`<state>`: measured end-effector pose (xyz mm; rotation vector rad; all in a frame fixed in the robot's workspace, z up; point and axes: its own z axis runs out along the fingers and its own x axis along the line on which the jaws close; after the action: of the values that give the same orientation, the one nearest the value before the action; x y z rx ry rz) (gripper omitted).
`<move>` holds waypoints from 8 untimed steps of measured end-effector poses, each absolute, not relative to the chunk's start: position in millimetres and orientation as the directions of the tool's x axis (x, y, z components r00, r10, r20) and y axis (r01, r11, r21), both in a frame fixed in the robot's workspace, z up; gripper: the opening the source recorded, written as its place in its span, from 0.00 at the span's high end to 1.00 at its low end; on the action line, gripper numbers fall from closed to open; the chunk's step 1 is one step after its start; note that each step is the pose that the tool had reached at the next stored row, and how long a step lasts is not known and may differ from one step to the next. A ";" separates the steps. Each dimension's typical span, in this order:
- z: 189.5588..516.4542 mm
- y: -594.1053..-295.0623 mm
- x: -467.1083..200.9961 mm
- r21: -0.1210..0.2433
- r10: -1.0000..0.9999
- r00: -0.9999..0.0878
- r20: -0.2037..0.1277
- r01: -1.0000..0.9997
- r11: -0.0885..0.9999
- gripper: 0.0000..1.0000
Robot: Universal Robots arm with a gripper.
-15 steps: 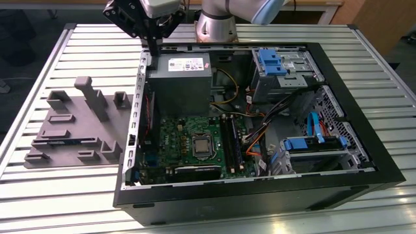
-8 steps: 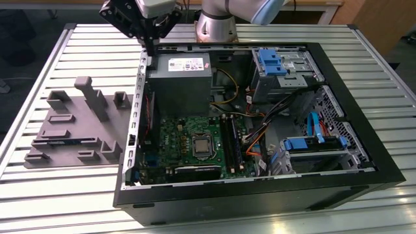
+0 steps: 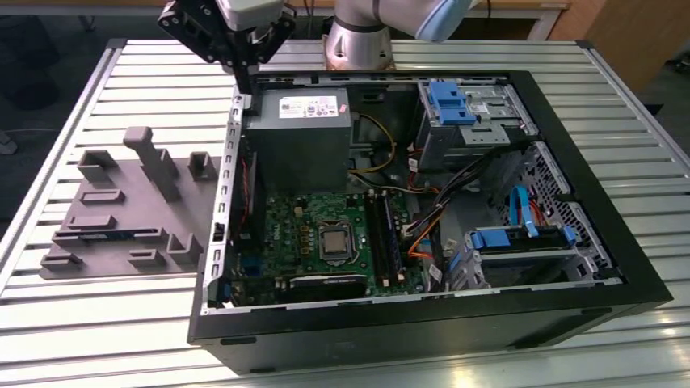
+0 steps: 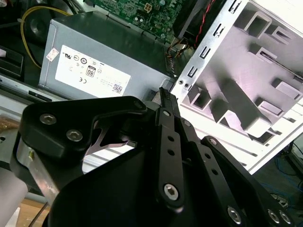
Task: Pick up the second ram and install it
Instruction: 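Reach for the second ram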
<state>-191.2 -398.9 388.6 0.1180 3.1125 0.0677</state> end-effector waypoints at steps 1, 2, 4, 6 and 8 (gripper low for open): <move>388.6 -399.0 -192.0 0.044 0.076 -0.997 -0.024 0.075 0.996 0.89; 388.5 -398.9 -192.7 0.044 0.076 -0.997 -0.024 0.075 0.996 0.89; 388.4 -398.9 -194.2 0.044 0.076 -0.997 -0.024 0.075 0.996 0.89; 388.4 -398.9 -195.6 0.044 0.076 -0.997 -0.024 0.075 0.996 0.89; 388.3 -398.9 -197.0 0.044 0.076 -0.997 -0.024 0.075 0.996 0.89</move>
<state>-197.0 -398.9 388.3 0.1180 3.1125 0.0676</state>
